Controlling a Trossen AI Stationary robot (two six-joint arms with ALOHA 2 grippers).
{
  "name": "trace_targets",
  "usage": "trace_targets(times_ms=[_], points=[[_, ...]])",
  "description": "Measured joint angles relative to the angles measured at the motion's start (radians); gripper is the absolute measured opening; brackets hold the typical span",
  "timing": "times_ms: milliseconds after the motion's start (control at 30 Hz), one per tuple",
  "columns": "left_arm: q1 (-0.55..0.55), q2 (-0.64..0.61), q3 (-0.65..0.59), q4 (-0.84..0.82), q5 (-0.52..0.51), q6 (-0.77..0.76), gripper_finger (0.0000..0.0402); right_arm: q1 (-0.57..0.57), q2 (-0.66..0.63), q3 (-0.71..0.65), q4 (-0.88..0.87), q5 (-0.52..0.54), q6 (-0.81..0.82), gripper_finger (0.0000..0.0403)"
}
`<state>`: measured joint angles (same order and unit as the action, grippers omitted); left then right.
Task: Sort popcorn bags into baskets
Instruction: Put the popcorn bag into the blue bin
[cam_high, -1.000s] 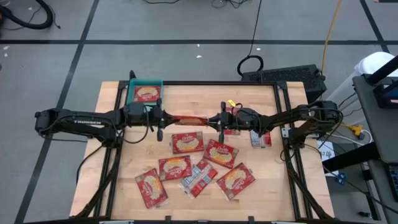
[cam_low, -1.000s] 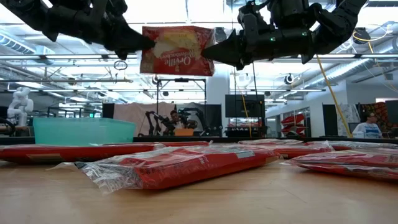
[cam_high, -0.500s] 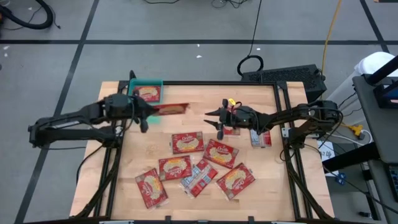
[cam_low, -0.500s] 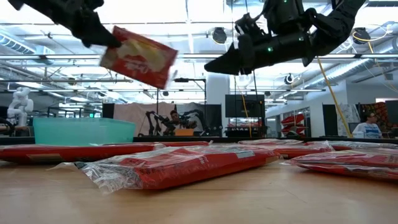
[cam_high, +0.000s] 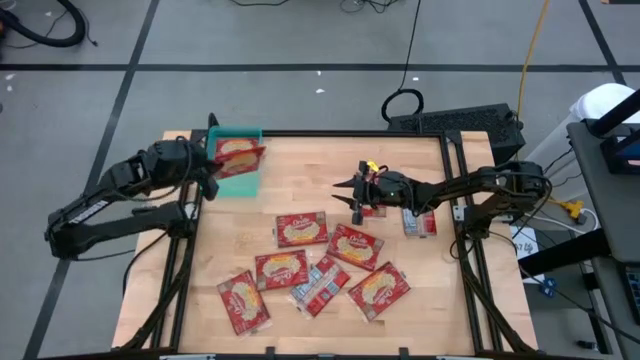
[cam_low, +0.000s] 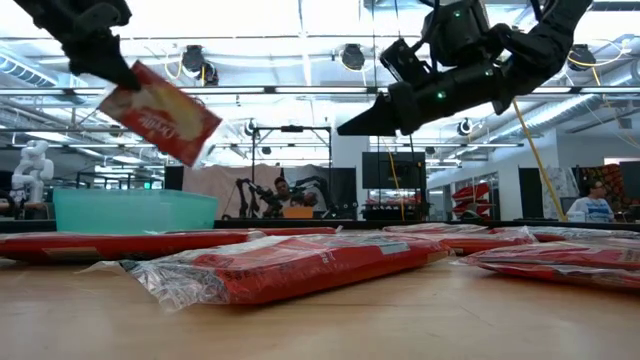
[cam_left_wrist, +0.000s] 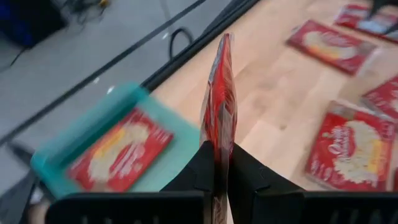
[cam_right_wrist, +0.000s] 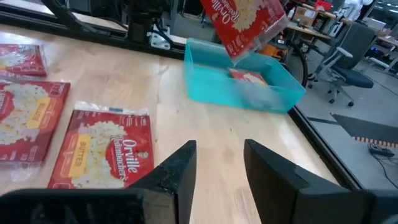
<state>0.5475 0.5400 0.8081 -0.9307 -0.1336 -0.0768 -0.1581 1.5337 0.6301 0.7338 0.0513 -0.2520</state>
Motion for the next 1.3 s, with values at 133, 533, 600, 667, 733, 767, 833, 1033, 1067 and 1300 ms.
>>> trace_targets(times_ms=[133, 533, 600, 667, 733, 767, 833, 1033, 1067, 1300], points=[[0.075, 0.002, 0.003, -0.065, 0.009, -0.079, 0.0022, 0.0, 0.0, -0.009, 0.002, 0.0, 0.001, 0.0126], [0.173, 0.029, -0.066, -0.113, 0.102, -0.205, 0.0025, 0.002, 0.0, -0.063, 0.12, -0.001, 0.004, 0.0125], [0.184, 0.05, -0.09, -0.106, 0.103, -0.207, 0.0025, 0.004, 0.0, -0.069, 0.132, -0.003, 0.004, 0.0125], [0.195, 0.077, -0.103, -0.086, 0.113, -0.212, 0.0025, 0.004, 0.0, -0.073, 0.132, -0.003, 0.004, 0.0125], [0.208, 0.108, -0.106, -0.067, 0.127, -0.213, 0.0025, 0.004, 0.0, -0.075, 0.13, -0.003, 0.004, 0.0125], [0.214, 0.123, -0.106, -0.056, 0.134, -0.215, 0.0025, 0.005, 0.0, -0.075, 0.13, -0.003, 0.004, 0.0125], [0.228, 0.157, -0.106, -0.045, 0.136, -0.227, 0.0026, 0.005, 0.0, -0.075, 0.13, -0.004, 0.004, 0.0125], [0.266, 0.269, -0.106, -0.043, 0.133, -0.215, 0.0027, 0.005, 0.0, -0.075, 0.13, -0.004, 0.004, 0.0125], [0.273, 0.287, -0.106, -0.041, 0.132, -0.21, 0.0029, 0.005, 0.0, -0.075, 0.13, -0.004, 0.006, 0.0125], [0.311, 0.385, -0.106, -0.017, 0.11, -0.166, 0.0093, 0.005, 0.0, -0.075, 0.13, -0.004, 0.004, 0.0125]])
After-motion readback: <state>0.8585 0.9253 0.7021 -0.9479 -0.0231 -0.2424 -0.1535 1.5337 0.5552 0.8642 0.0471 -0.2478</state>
